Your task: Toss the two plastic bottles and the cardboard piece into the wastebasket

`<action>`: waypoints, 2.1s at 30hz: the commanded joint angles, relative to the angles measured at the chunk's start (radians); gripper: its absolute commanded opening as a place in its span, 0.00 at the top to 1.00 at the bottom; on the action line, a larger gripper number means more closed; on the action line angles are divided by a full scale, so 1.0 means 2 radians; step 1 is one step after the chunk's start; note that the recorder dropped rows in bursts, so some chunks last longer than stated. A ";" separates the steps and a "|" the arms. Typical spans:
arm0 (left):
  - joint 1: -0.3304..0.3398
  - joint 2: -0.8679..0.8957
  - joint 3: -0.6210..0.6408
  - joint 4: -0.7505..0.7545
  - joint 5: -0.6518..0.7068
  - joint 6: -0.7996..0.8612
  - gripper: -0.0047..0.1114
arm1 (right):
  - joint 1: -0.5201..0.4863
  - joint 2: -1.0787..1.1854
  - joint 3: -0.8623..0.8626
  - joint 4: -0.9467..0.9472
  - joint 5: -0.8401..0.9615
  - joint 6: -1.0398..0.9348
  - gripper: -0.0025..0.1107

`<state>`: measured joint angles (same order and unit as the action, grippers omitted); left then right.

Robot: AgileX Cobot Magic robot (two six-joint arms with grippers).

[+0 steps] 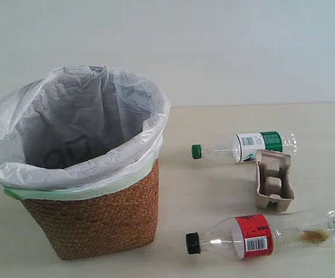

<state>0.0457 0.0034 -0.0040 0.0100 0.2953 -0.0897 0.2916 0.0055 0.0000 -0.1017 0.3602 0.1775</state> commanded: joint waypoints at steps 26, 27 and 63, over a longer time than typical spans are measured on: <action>-0.004 -0.002 0.002 0.003 0.000 -0.004 0.93 | -0.001 -0.003 0.000 -0.003 -0.001 -0.001 0.98; -0.004 -0.002 0.002 0.003 0.000 -0.004 0.93 | -0.001 -0.003 0.000 -0.003 -0.001 -0.001 0.98; -0.004 -0.002 0.002 0.003 0.000 -0.004 0.93 | -0.001 -0.003 0.000 0.220 -0.161 0.308 0.98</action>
<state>0.0457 0.0034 -0.0040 0.0100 0.2953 -0.0897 0.2916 0.0055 0.0000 0.3343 0.1540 0.7600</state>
